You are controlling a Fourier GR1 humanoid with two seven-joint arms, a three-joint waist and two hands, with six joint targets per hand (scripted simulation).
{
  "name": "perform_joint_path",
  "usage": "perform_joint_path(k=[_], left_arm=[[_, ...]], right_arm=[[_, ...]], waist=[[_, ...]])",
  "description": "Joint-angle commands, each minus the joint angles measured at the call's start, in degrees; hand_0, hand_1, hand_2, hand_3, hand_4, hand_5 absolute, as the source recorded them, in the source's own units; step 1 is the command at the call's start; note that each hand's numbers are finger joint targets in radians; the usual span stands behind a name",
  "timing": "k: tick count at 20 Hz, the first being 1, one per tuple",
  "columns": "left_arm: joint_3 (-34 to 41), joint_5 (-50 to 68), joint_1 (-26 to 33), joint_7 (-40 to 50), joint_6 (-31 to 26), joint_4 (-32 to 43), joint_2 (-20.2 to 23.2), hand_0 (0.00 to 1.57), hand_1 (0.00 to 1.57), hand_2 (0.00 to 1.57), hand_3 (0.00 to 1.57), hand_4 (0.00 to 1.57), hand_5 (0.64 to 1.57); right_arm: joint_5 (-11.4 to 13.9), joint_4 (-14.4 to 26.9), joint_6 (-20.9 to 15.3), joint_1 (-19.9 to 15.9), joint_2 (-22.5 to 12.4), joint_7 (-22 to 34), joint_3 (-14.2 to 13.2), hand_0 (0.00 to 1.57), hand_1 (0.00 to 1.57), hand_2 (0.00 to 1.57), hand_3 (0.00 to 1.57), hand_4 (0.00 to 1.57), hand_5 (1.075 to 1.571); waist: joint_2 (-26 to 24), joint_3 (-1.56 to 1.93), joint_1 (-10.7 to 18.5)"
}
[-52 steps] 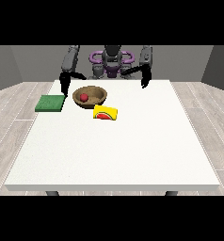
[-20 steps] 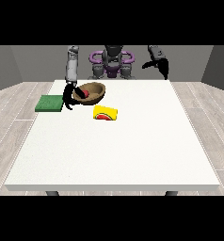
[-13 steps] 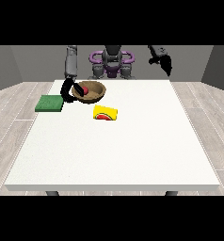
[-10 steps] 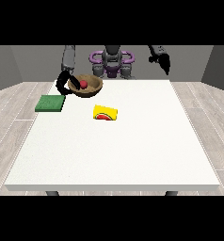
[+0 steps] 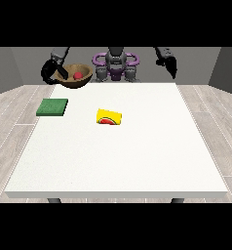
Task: Pick the cup and pour the ball into the bowl, then pick the bowl and place it on the pad
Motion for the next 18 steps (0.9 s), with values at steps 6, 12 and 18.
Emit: perform_joint_path(k=[6,12,18], left_arm=[[4.8,4.2,-4.3,-0.7,-4.2,-2.1,5.0,0.0,0.0,0.0,0.0,1.25,1.503],[18.3,14.9,-6.8,-4.4,-15.1,1.8,19.6,0.0,0.0,0.0,0.0,1.3,1.571],[25.3,18.2,-6.4,-12.4,-23.8,14.0,28.5,0.0,0.0,0.0,0.0,1.23,1.566]], right_arm=[[-3.1,0.6,6.6,0.5,-9.9,-7.0,-6.7,1.57,1.57,1.57,0.22,0.88,1.57],[-5.4,2.0,5.3,3.3,-10.3,-15.4,-10.6,1.57,1.57,1.57,0.0,0.86,1.57],[-6.8,-0.6,5.2,-0.2,-12.1,-13.6,-12.1,1.57,1.57,1.57,0.0,0.79,1.567]], waist=[[8.0,0.08,2.0],[14.3,0.06,3.9],[18.6,-0.02,2.6]])
